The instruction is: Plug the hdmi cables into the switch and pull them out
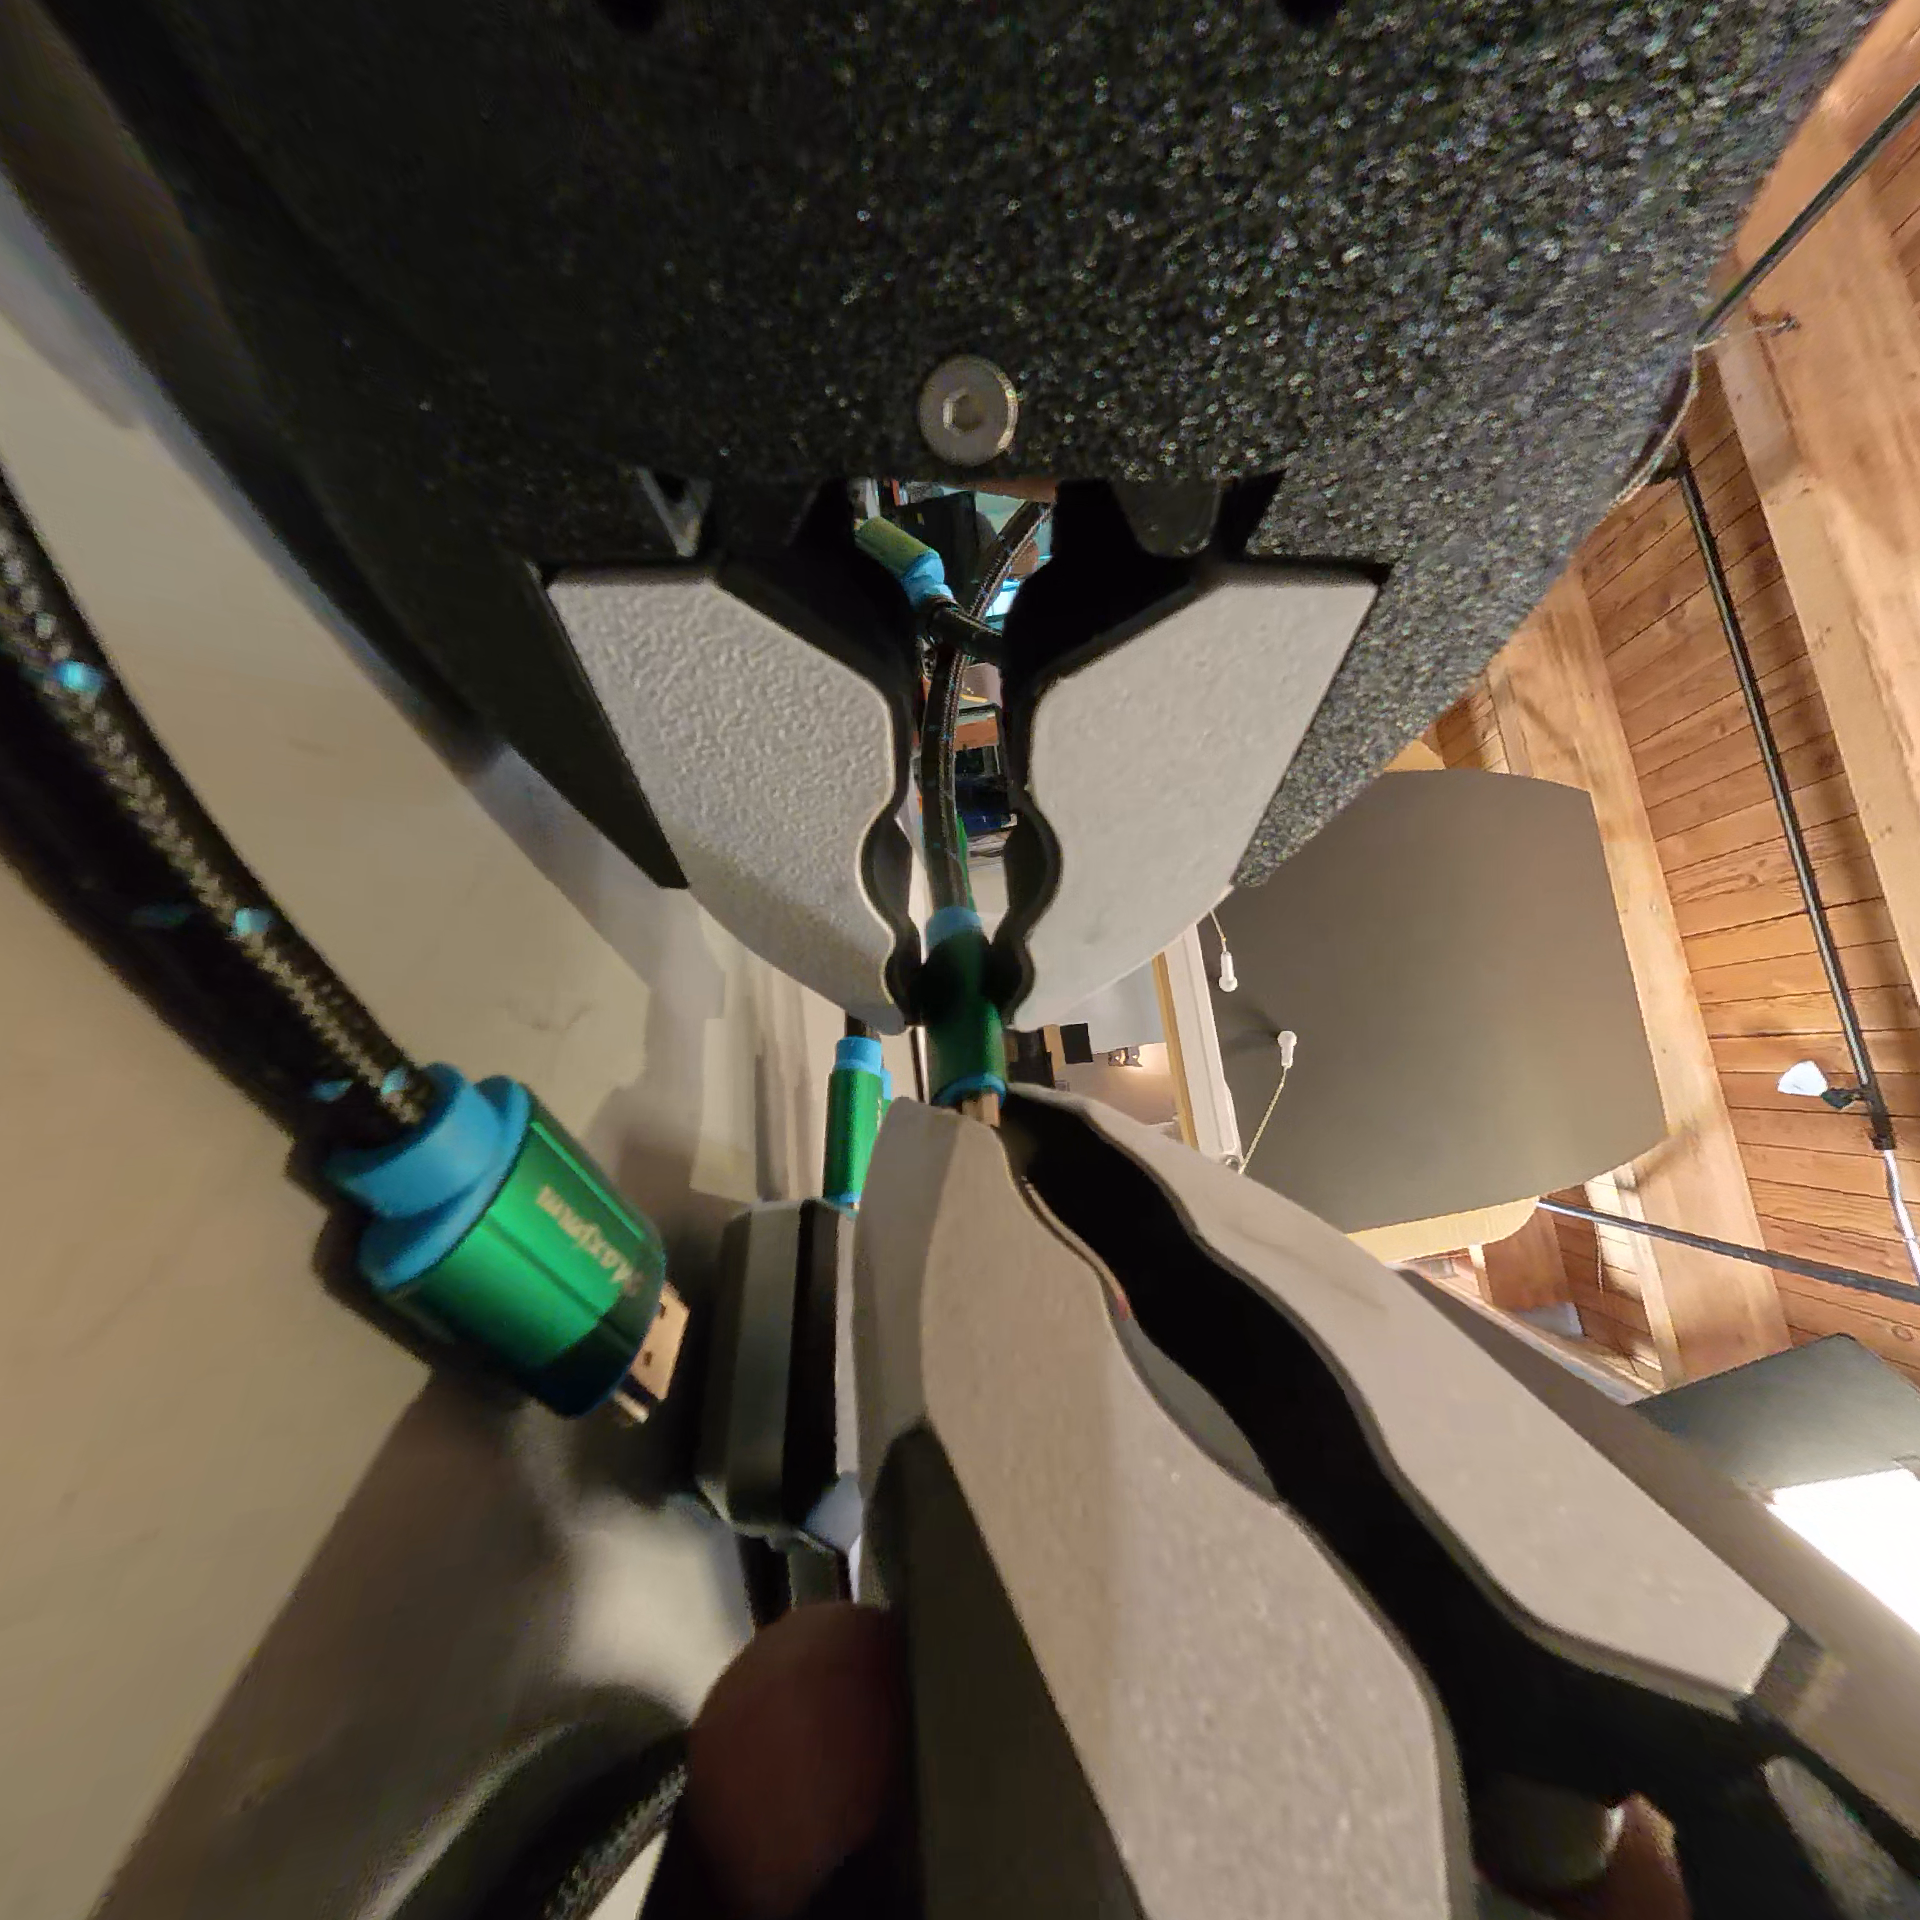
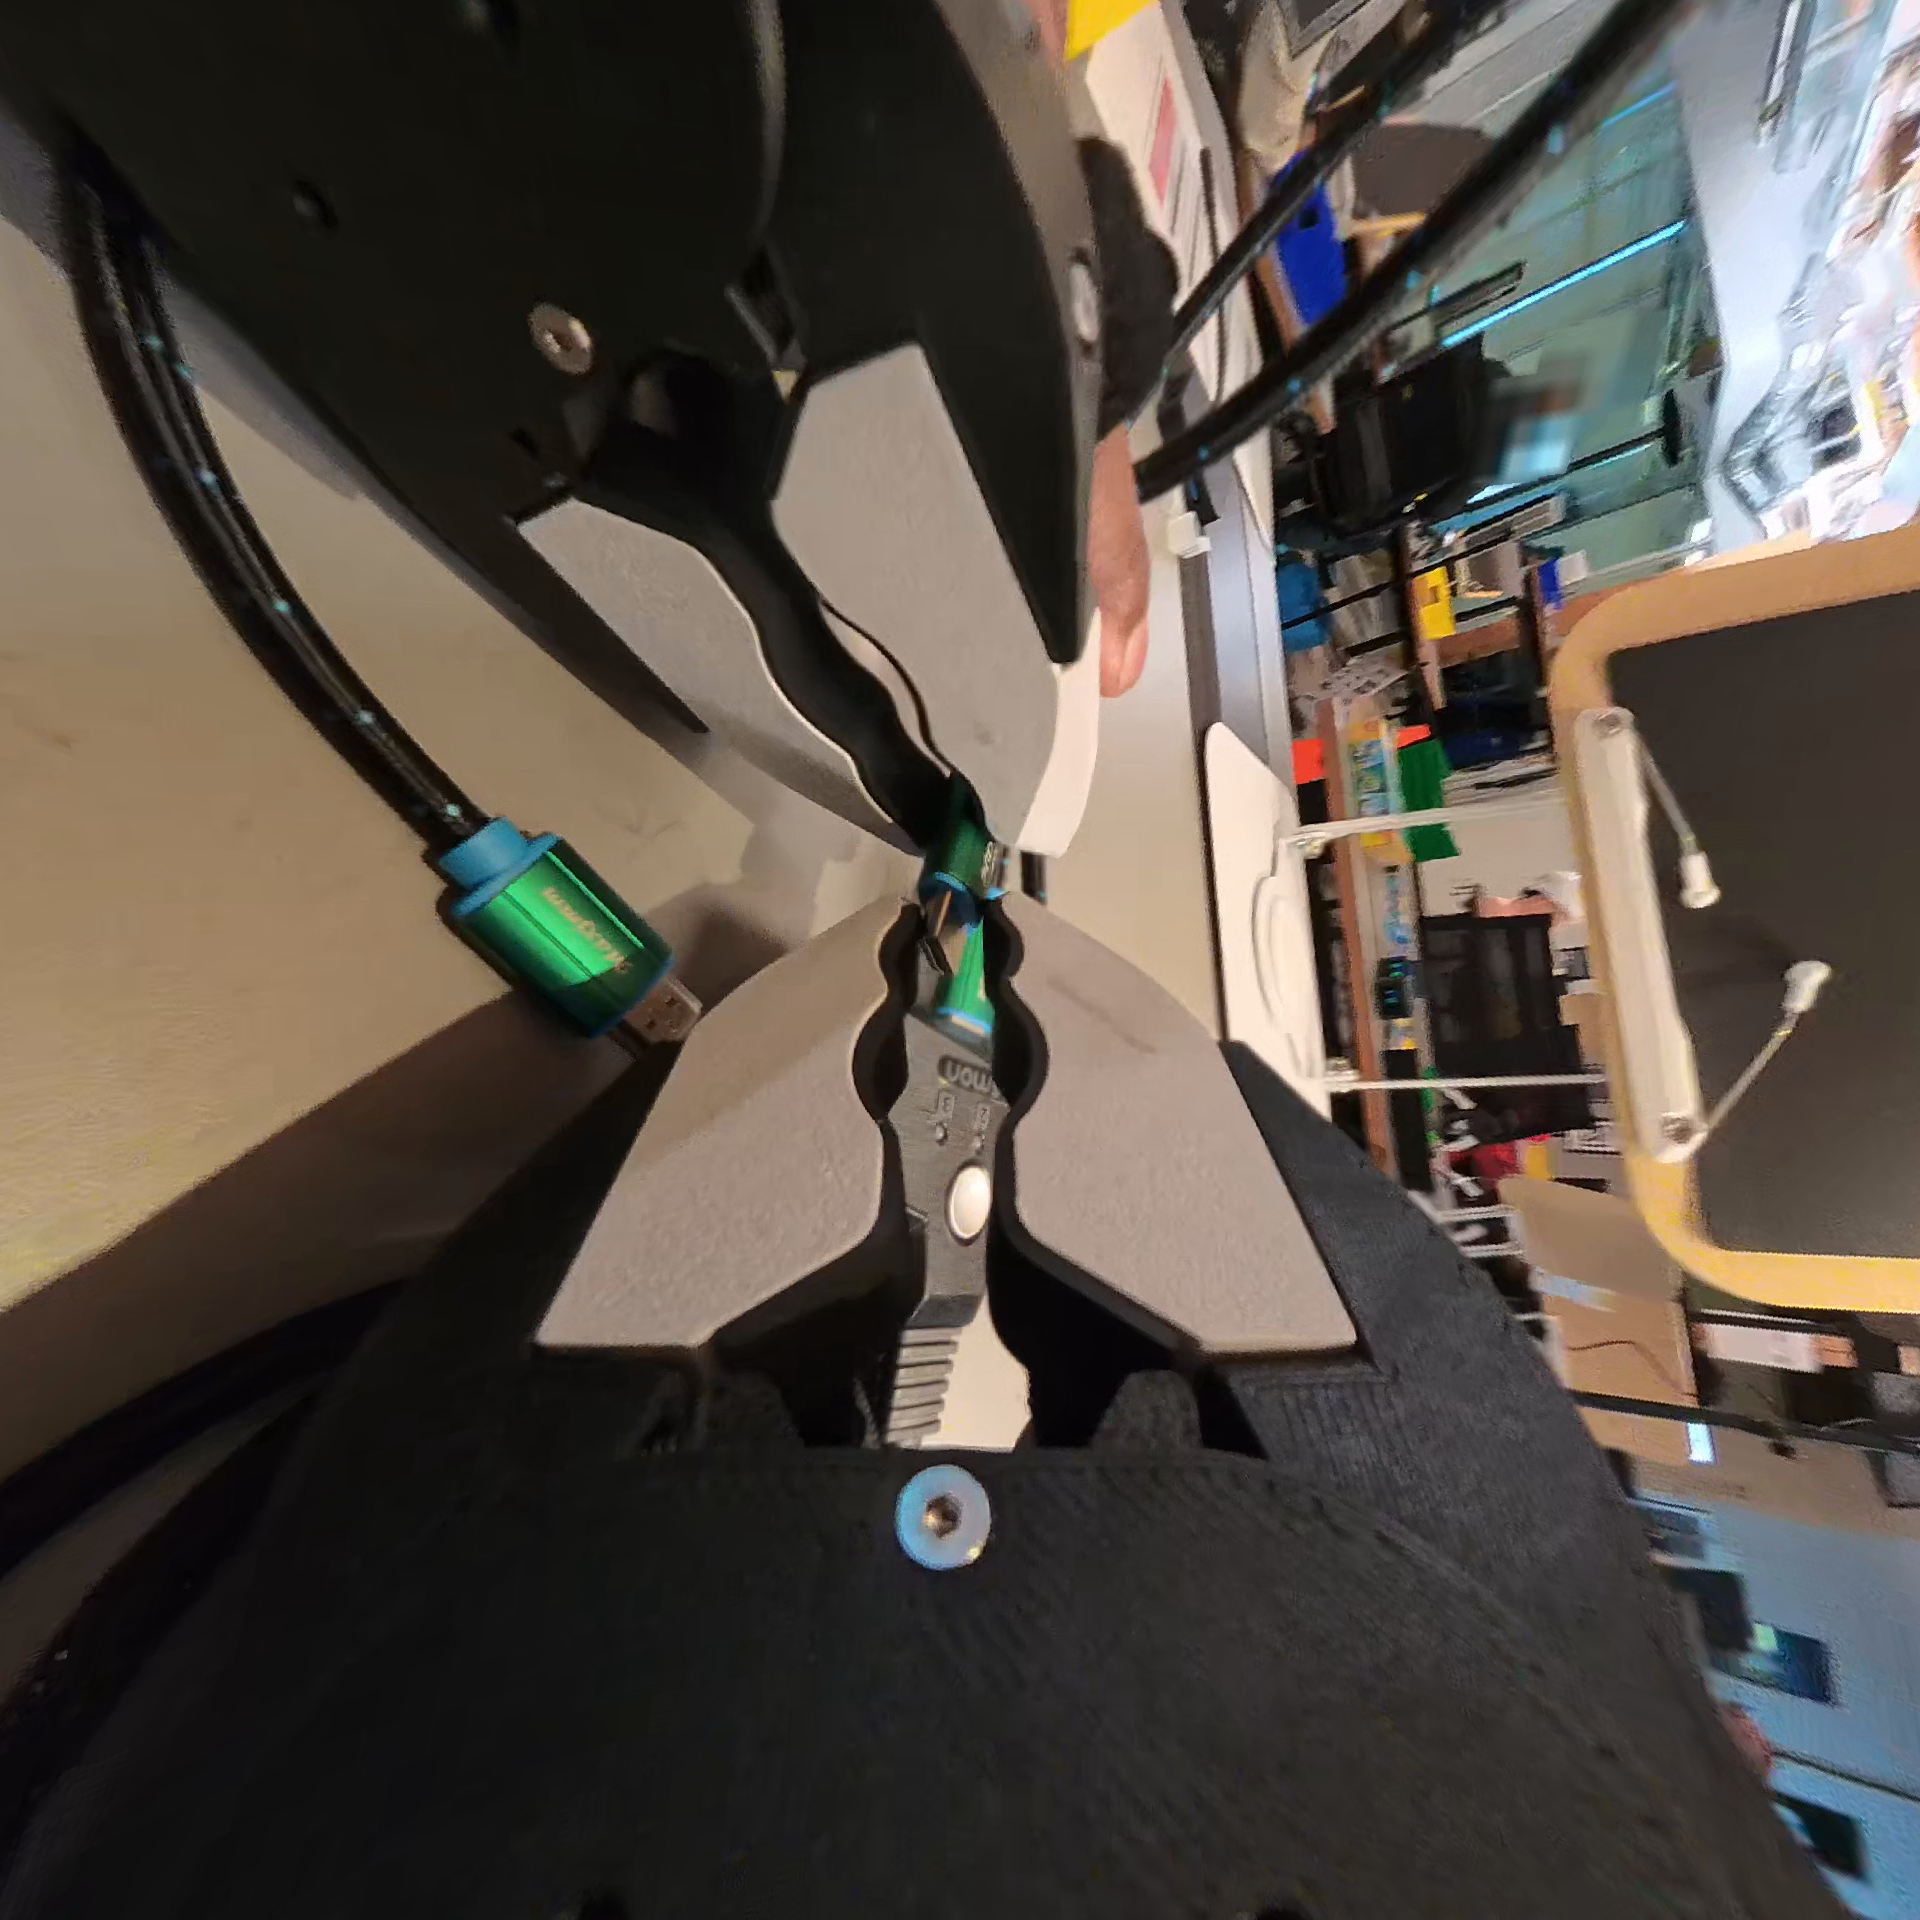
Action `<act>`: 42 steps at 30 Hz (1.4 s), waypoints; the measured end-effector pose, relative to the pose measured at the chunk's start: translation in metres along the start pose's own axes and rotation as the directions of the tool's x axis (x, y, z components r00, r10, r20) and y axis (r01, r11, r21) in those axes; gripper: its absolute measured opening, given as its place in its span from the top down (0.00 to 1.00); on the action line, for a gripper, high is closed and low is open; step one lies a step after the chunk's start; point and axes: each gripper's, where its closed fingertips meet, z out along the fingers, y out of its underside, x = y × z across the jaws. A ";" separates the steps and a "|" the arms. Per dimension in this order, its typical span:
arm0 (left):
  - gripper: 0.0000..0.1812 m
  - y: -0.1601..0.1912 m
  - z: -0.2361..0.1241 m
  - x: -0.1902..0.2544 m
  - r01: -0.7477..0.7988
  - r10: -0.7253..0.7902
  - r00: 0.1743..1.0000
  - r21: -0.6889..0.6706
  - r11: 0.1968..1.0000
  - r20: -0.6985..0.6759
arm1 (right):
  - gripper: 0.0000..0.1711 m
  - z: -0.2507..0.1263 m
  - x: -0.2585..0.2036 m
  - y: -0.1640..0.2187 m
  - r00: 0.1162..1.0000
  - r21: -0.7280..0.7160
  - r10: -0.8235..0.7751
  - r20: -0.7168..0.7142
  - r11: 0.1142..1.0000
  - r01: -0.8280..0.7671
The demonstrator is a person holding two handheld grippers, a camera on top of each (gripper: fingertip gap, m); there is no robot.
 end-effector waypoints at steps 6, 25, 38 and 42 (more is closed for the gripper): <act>0.93 0.009 0.004 0.006 -0.044 0.042 0.999 -0.081 0.996 -0.017 | 0.73 -0.012 0.017 0.030 0.913 -0.135 0.391 0.119 0.917 -0.375; 0.93 0.009 0.006 0.010 -0.055 0.050 0.997 -0.095 0.994 -0.051 | 0.43 -0.018 -0.034 0.063 0.530 -0.526 0.796 0.293 0.597 -0.606; 0.93 0.016 0.002 0.001 -0.066 0.064 0.998 -0.128 0.990 -0.020 | 0.53 -0.007 -0.023 0.061 0.491 -0.468 0.834 0.253 0.550 -0.692; 0.93 0.021 -0.001 -0.015 -0.081 0.088 0.995 -0.155 0.984 0.037 | 0.53 -0.007 -0.017 0.056 0.415 -0.436 0.869 0.269 0.494 -0.752</act>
